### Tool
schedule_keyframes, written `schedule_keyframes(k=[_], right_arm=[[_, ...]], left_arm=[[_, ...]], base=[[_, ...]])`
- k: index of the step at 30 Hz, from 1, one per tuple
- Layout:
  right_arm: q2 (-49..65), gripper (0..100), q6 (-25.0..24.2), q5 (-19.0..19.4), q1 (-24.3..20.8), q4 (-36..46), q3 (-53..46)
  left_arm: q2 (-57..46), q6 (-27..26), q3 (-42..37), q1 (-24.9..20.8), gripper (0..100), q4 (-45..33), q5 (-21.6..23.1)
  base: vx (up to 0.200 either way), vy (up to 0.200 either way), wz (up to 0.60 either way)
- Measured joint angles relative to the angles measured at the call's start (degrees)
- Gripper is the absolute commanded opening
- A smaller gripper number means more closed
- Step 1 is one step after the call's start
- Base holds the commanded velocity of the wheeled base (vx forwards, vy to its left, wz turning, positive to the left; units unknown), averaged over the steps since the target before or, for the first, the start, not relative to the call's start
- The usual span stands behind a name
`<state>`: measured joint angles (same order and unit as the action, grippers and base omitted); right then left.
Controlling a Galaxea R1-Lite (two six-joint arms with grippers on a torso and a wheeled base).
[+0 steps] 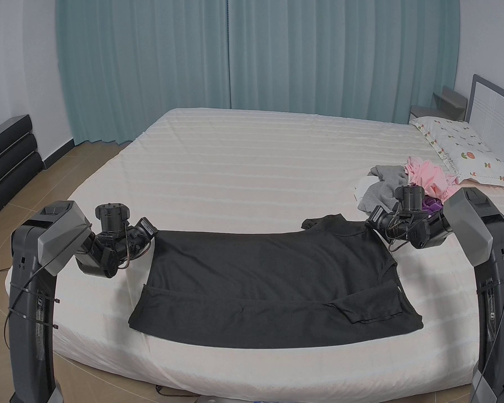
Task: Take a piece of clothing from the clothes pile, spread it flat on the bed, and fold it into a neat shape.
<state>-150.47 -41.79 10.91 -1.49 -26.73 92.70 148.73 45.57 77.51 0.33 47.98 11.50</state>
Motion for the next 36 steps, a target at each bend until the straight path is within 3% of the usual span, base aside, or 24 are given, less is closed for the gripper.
schedule_keyframes(k=[22,36], right_arm=[[5.1,0,-0.4,1.9,2.0,-1.2,-6.3],[9.6,0,-1.9,4.5,2.9,-9.7,-13.4]], left_arm=[[-2.5,-0.2,-2.8,-0.1,0,2.2,-0.1],[-4.8,-0.2,-4.2,0.1,0,3.3,-0.1]], base=[[0.0,0.0,0.0],[0.0,0.0,0.0]])
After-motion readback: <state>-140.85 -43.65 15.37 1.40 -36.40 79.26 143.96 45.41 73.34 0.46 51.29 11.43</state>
